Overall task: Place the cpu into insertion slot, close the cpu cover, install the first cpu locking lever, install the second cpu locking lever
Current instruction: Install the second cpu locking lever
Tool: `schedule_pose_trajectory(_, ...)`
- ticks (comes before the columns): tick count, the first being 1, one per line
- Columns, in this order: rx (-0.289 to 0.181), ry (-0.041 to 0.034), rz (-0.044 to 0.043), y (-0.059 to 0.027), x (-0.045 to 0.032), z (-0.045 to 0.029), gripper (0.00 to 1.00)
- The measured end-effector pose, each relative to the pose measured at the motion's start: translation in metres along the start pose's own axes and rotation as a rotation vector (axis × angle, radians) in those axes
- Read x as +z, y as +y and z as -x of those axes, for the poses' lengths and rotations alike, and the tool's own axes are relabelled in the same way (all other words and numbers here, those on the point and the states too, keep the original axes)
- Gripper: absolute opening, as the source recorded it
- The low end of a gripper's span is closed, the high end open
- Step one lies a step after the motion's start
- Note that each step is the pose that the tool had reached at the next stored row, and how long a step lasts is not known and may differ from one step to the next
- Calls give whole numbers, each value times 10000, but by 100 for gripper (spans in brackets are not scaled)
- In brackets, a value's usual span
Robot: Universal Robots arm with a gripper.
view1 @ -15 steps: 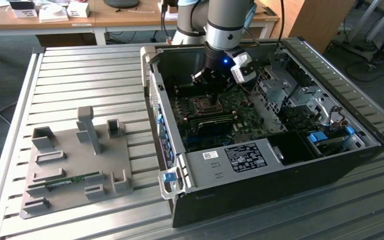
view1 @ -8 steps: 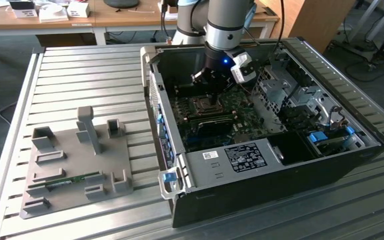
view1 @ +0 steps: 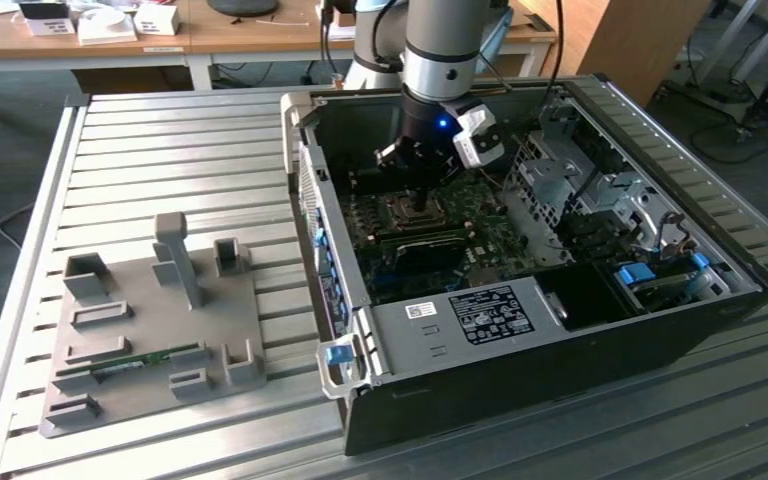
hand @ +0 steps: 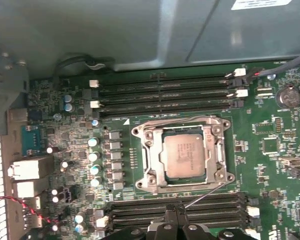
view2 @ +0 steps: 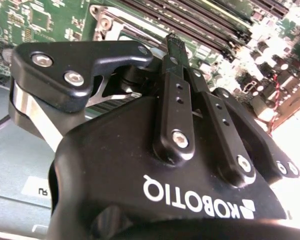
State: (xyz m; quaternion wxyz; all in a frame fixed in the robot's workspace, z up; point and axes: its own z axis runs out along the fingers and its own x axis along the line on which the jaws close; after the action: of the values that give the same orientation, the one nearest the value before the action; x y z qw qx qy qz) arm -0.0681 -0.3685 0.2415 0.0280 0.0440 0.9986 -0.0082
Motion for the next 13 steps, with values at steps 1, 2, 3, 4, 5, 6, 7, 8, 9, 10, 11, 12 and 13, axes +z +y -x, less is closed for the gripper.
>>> schedule_pose_trajectory(1,0,0,0,-1,0,-14,11)
schedule_pose_trajectory(2,0,0,0,-2,0,-25,11)
schedule_pose_trajectory(3,0,0,0,-2,0,-28,11)
schedule_pose_trajectory(4,0,0,0,-2,0,-28,11)
schedule_pose_trajectory(5,-1,0,0,-2,0,-28,11)
schedule_pose_trajectory(6,-1,0,-1,-2,-1,-28,11)
schedule_pose_trajectory(7,-1,0,0,-2,0,-28,11)
schedule_pose_trajectory(8,0,0,0,-2,0,-29,11)
schedule_pose_trajectory(9,0,0,0,-2,0,-29,11)
schedule_pose_trajectory(10,0,0,-1,-3,2,-29,11)
schedule_pose_trajectory(11,0,-1,2,-2,8,-29,11)
schedule_pose_trajectory(12,0,0,1,-2,13,-30,11)
schedule_pose_trajectory(13,0,0,-1,-2,18,-30,11)
